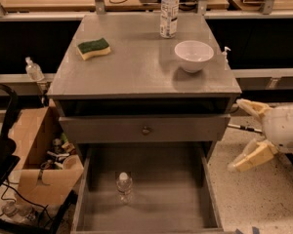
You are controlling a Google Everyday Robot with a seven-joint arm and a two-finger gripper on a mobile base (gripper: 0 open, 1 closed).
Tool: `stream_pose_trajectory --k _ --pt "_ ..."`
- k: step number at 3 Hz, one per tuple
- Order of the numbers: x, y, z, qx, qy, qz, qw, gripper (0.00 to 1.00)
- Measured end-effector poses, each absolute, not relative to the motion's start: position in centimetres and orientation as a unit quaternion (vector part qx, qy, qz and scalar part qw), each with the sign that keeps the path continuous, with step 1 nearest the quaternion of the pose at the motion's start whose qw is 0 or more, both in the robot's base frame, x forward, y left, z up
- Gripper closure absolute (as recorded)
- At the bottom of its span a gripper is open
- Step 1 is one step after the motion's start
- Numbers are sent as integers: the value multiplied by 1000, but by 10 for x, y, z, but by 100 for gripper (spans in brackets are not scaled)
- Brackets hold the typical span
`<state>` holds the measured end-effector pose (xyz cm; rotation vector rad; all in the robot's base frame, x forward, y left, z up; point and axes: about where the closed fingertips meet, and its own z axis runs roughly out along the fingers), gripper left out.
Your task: Pick water bottle from middle drawer and place on counter
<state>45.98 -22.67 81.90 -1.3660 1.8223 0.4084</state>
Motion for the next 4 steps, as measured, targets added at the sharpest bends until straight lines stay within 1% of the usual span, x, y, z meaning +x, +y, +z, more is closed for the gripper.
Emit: stream_pose_trajectory --k 1,2,4 --pt "466 -226 799 -518 678 182 489 0" --pt "464 -228 795 -549 644 169 505 0" --pt "462 -224 783 -545 646 178 504 0"
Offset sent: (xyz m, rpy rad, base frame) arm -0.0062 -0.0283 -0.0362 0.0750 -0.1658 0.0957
